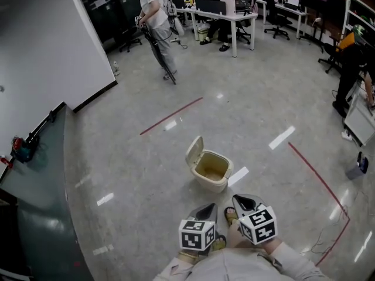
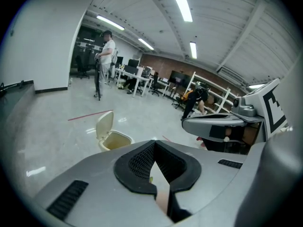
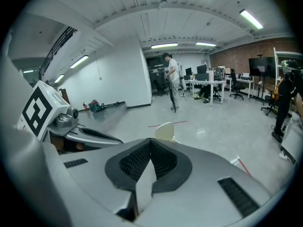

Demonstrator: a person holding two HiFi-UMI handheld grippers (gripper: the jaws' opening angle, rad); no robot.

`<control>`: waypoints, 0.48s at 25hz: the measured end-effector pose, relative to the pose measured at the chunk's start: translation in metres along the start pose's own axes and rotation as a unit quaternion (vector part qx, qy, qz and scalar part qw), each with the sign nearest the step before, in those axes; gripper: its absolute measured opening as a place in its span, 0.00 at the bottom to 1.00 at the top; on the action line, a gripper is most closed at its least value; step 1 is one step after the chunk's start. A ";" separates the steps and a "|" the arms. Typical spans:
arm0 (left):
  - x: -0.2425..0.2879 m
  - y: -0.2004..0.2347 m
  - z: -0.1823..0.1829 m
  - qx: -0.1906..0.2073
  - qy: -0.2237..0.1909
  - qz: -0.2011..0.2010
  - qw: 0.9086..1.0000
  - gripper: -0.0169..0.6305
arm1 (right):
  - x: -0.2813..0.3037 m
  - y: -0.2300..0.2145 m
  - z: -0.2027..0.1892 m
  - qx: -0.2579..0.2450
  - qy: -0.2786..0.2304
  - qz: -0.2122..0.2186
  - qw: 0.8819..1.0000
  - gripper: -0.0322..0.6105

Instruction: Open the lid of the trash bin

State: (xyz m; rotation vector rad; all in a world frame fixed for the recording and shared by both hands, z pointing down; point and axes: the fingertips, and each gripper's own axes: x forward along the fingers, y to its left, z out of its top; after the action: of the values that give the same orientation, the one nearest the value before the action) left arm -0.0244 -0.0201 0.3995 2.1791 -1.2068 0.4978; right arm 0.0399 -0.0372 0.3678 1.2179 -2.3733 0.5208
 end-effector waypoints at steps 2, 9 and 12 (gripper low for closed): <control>-0.005 0.000 0.003 0.001 -0.009 0.003 1.000 0.03 | -0.004 0.004 0.001 -0.003 -0.007 0.000 1.000 0.06; -0.016 0.002 0.003 0.002 -0.022 0.006 1.000 0.03 | -0.015 0.017 0.000 -0.011 -0.027 -0.001 1.000 0.06; -0.017 0.003 -0.001 0.001 -0.018 0.006 1.000 0.03 | -0.017 0.021 0.000 -0.007 -0.032 0.000 0.999 0.06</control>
State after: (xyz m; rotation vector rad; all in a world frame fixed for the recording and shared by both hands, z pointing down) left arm -0.0358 -0.0098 0.3914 2.1918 -1.2400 0.4658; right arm 0.0321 -0.0142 0.3561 1.2473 -2.4262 0.4716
